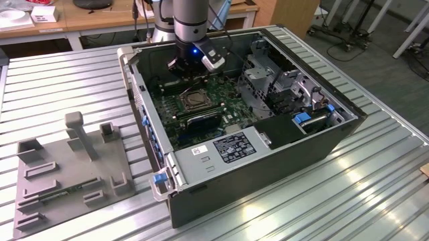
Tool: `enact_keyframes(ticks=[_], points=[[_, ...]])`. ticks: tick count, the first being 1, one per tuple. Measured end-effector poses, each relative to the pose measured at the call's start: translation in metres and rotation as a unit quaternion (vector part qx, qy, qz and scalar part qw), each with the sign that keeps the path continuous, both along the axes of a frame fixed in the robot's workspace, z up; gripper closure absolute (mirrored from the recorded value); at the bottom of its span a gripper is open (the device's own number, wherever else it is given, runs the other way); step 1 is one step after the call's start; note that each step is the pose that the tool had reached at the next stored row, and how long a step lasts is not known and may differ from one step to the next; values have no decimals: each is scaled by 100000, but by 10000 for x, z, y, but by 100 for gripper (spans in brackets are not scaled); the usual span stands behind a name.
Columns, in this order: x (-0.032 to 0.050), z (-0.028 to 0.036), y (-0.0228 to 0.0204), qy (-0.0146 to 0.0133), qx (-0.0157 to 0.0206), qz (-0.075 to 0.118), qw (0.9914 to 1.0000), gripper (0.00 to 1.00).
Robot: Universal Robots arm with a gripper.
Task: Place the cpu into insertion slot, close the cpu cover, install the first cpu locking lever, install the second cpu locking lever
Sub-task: 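Install the first cpu locking lever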
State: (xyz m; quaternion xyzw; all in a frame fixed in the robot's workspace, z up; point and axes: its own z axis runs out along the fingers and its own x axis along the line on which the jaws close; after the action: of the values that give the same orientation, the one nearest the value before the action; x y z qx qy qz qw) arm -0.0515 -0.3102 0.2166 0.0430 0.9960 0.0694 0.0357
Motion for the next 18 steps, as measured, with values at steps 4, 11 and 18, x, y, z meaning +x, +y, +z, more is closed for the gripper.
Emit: enact_keyframes(ticks=[4,11,18], points=[[11,-18,0,3,-4,-1,100000,89],[17,-31,4,-2,-7,-1,100000,89],[26,-32,11,3,-31,3,100000,89]])
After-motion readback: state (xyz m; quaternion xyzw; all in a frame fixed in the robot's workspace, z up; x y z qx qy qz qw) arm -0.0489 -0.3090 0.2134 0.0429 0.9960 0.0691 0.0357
